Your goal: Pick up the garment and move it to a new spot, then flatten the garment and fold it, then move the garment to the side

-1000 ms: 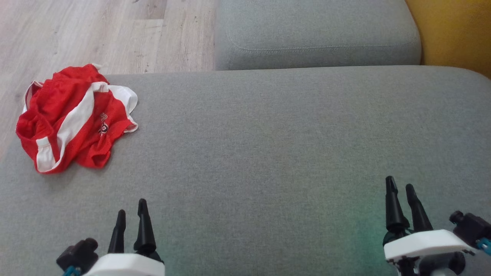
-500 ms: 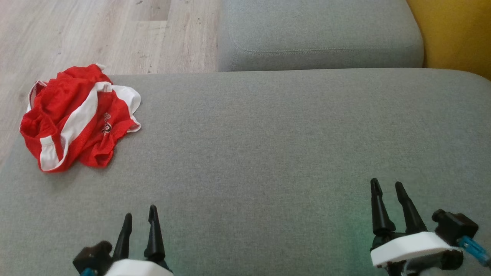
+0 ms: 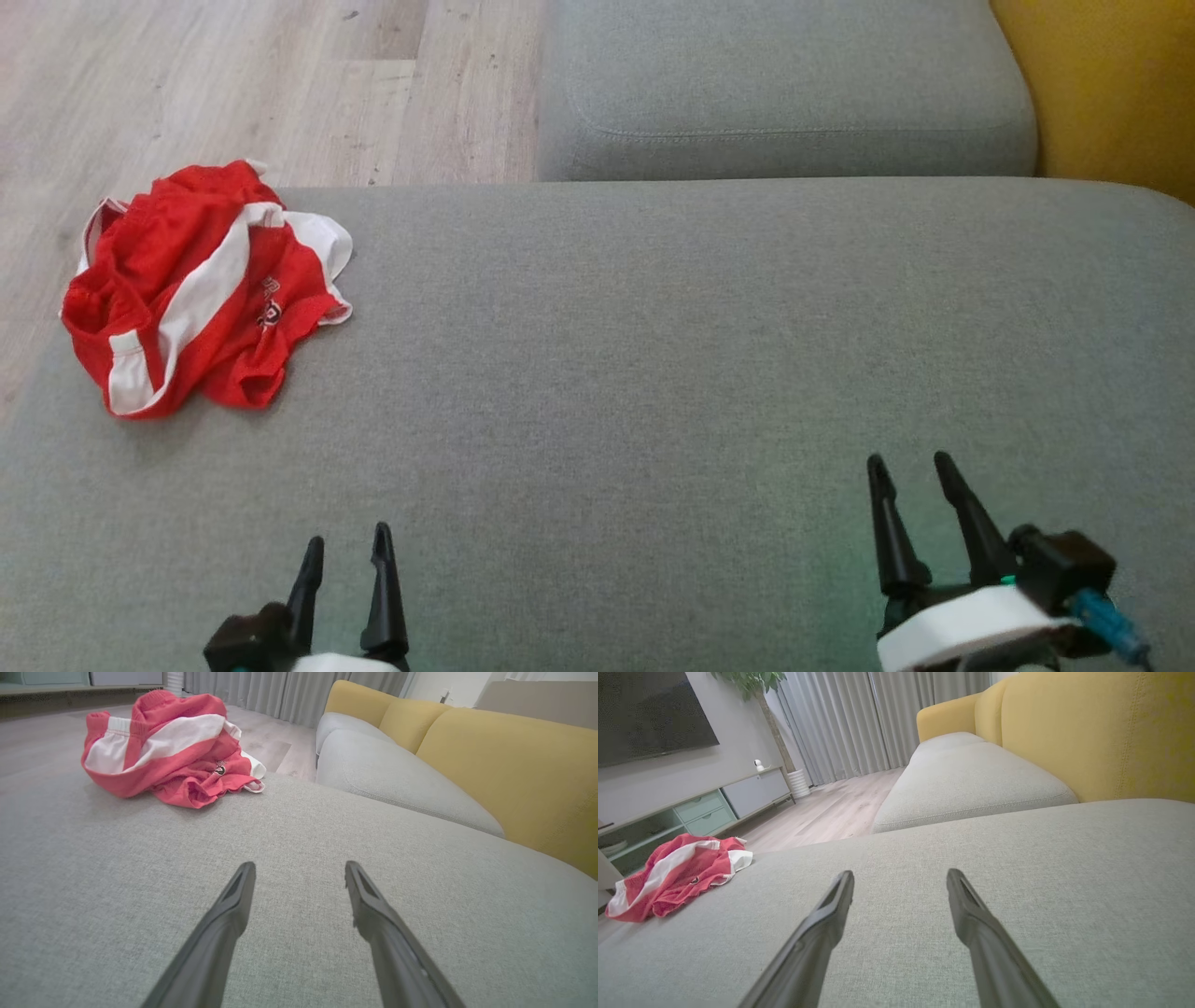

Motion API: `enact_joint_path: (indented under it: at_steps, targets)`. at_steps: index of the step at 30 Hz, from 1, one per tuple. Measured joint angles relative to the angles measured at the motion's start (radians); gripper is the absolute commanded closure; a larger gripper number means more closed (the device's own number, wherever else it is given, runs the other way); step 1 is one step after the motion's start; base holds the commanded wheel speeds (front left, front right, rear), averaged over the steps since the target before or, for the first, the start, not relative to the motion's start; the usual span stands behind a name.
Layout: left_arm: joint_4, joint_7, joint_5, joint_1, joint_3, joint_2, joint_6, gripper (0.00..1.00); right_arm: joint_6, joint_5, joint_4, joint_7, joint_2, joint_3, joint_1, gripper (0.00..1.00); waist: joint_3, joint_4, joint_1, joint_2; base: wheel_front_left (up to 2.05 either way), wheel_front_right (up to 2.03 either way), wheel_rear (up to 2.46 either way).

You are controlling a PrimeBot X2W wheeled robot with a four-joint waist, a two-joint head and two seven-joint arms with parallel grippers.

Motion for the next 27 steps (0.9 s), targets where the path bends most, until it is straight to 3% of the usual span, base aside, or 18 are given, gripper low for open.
enact_joint_path:
  at_steps: [21, 27]
  targets:
    - [-0.035, -0.021, 0.190, 0.024, -0.035, 0.015, 0.039, 0.00, 0.000, -0.191, -0.008, -0.030, 0.000, 0.001, 0.025, 0.00, -0.013, 0.013, 0.0001, 0.0000, 0.00, 0.00, 0.00]
    - [-0.037, -0.021, 0.190, 0.037, -0.035, 0.015, 0.044, 0.00, 0.000, -0.190, -0.007, -0.020, 0.000, -0.018, 0.025, 0.00, -0.012, 0.013, 0.0001, 0.0000, 0.00, 0.00, 0.00]
